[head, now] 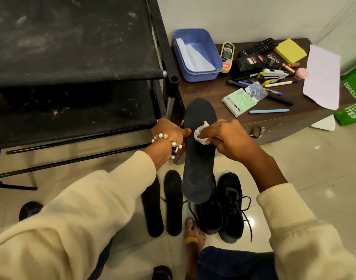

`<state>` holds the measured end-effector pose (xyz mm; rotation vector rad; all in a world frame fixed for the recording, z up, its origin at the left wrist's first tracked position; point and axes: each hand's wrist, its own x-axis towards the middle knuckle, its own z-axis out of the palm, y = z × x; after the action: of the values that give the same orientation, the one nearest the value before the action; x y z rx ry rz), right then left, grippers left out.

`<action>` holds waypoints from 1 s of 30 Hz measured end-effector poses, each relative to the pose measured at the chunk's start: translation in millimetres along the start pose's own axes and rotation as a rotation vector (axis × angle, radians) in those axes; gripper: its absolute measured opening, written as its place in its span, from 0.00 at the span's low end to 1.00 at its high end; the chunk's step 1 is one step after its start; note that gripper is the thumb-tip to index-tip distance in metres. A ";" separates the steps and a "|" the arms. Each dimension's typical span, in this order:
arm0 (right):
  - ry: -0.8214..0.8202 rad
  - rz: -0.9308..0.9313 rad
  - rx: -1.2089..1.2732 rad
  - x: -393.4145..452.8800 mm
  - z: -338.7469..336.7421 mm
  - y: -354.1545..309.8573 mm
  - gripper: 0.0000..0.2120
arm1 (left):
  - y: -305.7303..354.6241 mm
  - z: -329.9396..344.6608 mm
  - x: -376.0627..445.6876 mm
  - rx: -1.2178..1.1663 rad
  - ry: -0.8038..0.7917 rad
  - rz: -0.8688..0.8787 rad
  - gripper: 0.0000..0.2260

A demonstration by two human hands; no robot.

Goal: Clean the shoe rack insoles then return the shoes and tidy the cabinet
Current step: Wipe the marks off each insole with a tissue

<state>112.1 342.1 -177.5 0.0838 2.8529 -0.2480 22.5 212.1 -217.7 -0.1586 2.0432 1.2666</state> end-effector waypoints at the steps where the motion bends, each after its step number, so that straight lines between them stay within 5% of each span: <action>1: 0.009 -0.015 0.001 -2.8 -0.7 1.7 0.17 | -1.4 1.0 0.6 -0.035 0.021 0.005 0.12; 6: 0.101 0.086 -0.017 9.1 14.5 5.0 0.17 | -3.1 -0.9 -2.1 -0.170 -0.003 0.002 0.10; 12: 0.206 0.230 -0.027 26.3 22.5 8.7 0.18 | -17.7 -7.8 -22.7 0.040 -0.426 -0.241 0.12; 25: -0.045 0.124 0.015 -41.0 25.7 -49.2 0.18 | -27.3 -1.5 -32.6 -0.299 -0.245 -0.182 0.06; 30: 0.114 0.251 0.087 -65.1 25.1 -32.3 0.16 | -22.1 -0.4 -36.3 -0.330 -0.256 -0.195 0.06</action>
<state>178.7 303.7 -178.0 0.4838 2.9038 -0.3234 58.9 191.3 -211.0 -0.3228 1.5552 1.4125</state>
